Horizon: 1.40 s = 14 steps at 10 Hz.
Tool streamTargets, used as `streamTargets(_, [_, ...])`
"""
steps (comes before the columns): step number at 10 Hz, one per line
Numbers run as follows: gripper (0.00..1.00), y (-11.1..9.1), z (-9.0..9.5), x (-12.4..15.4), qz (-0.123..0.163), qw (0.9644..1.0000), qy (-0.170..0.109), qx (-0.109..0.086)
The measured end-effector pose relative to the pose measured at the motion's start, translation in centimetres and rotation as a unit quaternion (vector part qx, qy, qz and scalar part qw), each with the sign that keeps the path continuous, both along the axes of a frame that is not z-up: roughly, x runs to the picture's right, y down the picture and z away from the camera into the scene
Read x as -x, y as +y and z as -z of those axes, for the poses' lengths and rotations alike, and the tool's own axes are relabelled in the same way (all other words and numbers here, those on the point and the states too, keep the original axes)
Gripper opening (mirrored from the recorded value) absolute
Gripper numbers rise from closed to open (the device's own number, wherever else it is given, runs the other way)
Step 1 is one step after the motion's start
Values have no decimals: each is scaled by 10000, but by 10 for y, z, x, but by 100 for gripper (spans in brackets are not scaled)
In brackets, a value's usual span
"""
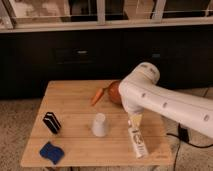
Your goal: Place the ceramic cup over the eraser
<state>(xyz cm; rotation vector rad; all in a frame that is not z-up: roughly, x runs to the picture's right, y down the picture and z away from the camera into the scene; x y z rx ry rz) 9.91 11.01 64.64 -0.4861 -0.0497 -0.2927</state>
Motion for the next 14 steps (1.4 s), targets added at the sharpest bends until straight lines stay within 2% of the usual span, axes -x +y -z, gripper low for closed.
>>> streamTargets(3, [80,4,1,18,131,9999,-53,-34])
streamTargets(8, [80,9,3,50,146,9991,-387,-95])
streamTargets(12, [80,9,1,79,217,9974,-689,1])
streamTargets(14, [80,11,-1,81,236,9969,-753,31])
